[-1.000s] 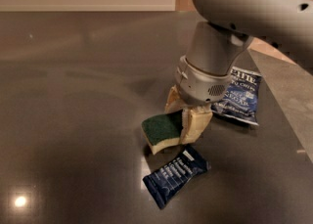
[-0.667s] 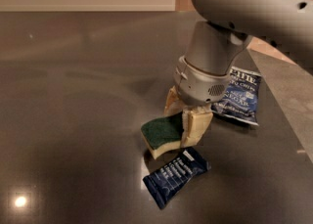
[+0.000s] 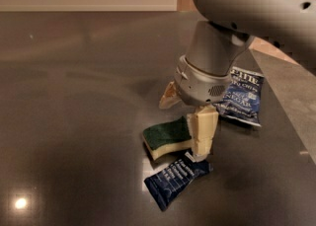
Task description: Move sponge near rxbar blueberry
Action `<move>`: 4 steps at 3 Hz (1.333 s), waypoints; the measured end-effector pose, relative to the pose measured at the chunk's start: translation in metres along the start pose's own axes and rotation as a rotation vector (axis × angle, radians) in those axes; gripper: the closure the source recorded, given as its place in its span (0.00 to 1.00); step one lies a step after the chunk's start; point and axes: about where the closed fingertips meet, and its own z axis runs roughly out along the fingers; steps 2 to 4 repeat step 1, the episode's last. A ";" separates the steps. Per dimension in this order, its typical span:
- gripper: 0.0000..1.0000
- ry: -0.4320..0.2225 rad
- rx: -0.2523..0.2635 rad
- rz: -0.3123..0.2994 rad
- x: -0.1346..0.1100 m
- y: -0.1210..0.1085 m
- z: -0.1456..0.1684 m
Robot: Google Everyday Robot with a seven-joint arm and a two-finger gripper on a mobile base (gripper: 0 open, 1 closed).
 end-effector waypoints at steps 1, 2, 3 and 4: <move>0.00 0.000 0.000 0.000 0.000 0.000 0.000; 0.00 0.000 0.000 0.000 0.000 0.000 0.000; 0.00 0.000 0.000 0.000 0.000 0.000 0.000; 0.00 0.000 0.000 0.000 0.000 0.000 0.000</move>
Offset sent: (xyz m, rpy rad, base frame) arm 0.0000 0.0000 0.0000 0.0000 0.0000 0.0000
